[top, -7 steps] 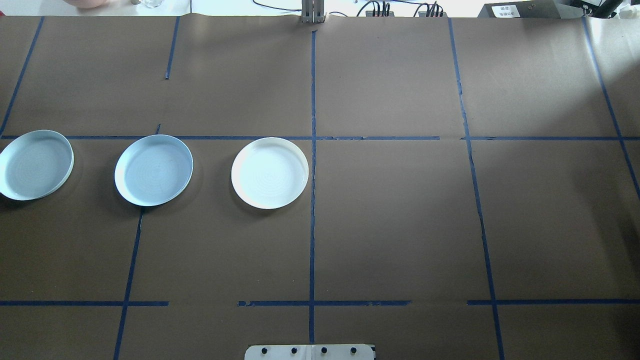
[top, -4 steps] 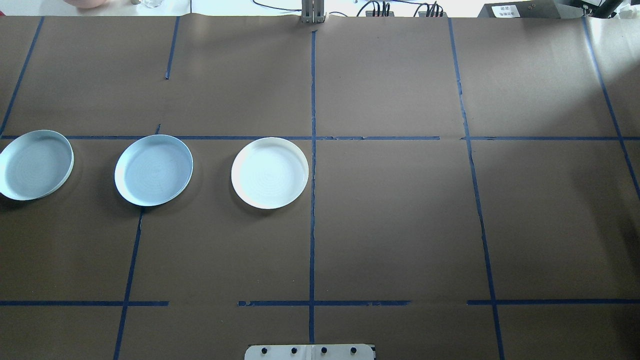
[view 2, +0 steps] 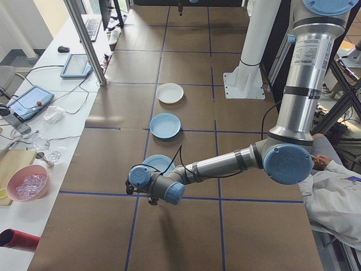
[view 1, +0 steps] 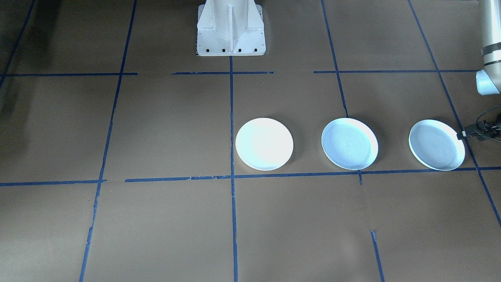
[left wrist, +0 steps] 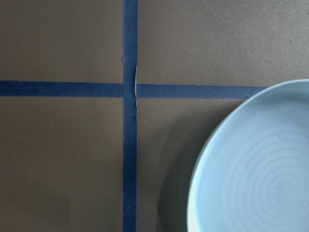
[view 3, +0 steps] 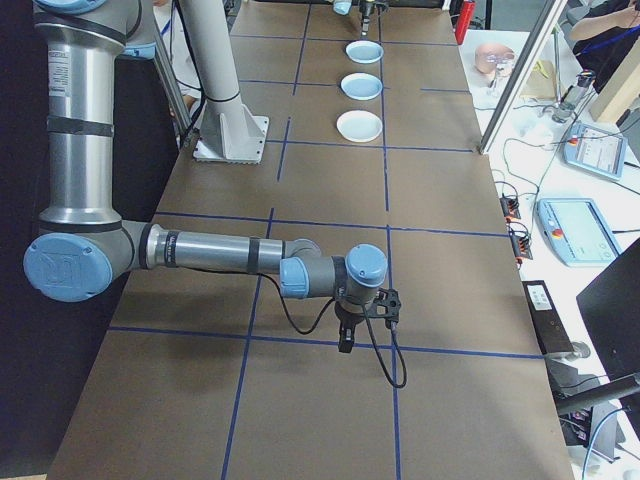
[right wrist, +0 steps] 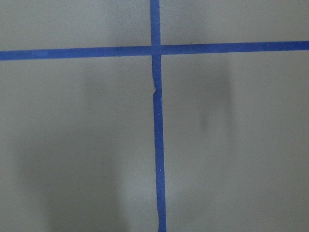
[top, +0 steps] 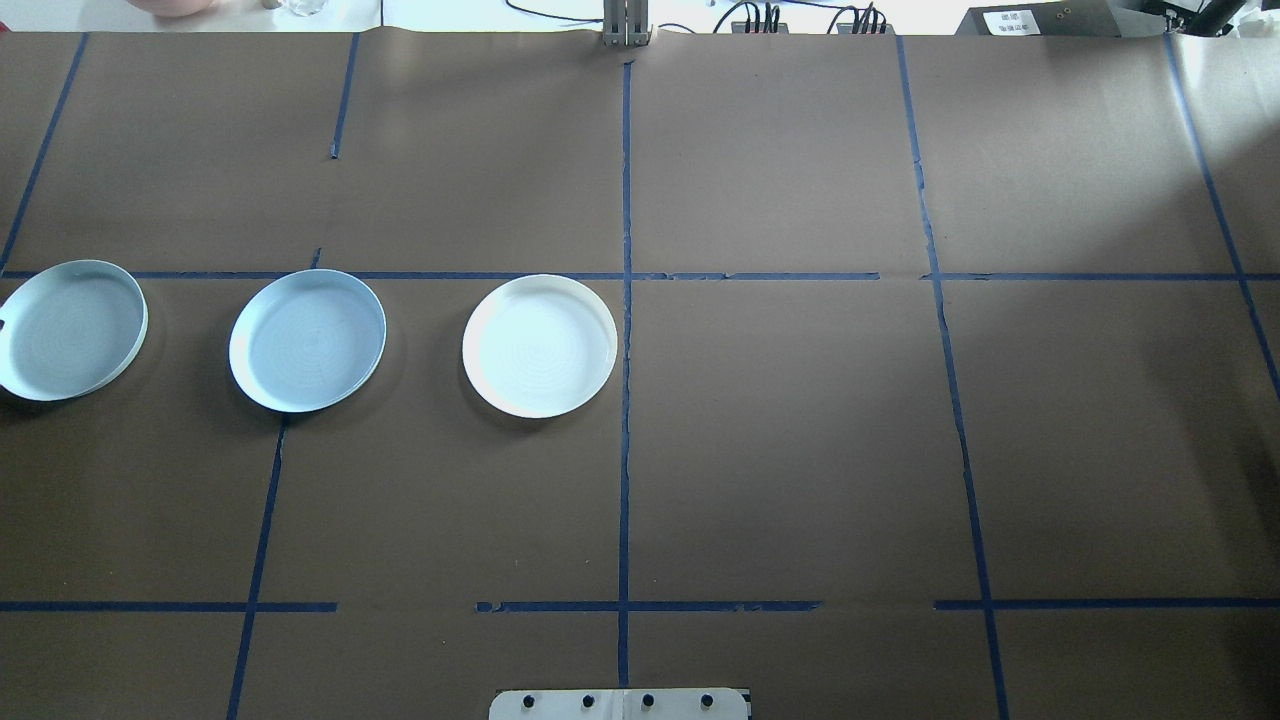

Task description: Stack plate in center

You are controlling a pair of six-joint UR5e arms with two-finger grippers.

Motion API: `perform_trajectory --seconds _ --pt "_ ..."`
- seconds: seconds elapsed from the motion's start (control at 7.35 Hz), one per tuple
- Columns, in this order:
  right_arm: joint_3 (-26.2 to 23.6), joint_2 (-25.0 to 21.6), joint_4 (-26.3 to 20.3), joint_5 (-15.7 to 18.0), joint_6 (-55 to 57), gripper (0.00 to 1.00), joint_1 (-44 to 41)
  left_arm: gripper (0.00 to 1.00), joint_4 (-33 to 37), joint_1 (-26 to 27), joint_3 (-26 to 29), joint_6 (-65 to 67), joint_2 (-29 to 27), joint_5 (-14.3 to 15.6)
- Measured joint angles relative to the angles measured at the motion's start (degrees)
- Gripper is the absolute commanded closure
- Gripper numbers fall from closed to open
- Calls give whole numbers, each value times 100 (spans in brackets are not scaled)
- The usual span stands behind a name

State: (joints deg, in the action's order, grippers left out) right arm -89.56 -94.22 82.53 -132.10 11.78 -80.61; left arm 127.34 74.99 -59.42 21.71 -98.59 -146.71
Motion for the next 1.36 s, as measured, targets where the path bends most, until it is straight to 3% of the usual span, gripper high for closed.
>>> perform_trajectory --seconds 0.14,0.41,0.54,0.95,1.36 --pt "0 0 0 0 0 0 -1 34 1 -57 99 17 -92 -8" --pt "0 0 0 0 0 0 0 85 -4 -133 211 26 -214 -6" --pt "0 0 0 0 0 0 -1 100 -6 -152 216 26 -231 -1" --pt "-1 0 0 0 0 0 -5 100 -15 -158 117 30 -235 -3" --pt "-2 0 0 0 0 0 -3 100 -59 106 -522 29 -88 -149"
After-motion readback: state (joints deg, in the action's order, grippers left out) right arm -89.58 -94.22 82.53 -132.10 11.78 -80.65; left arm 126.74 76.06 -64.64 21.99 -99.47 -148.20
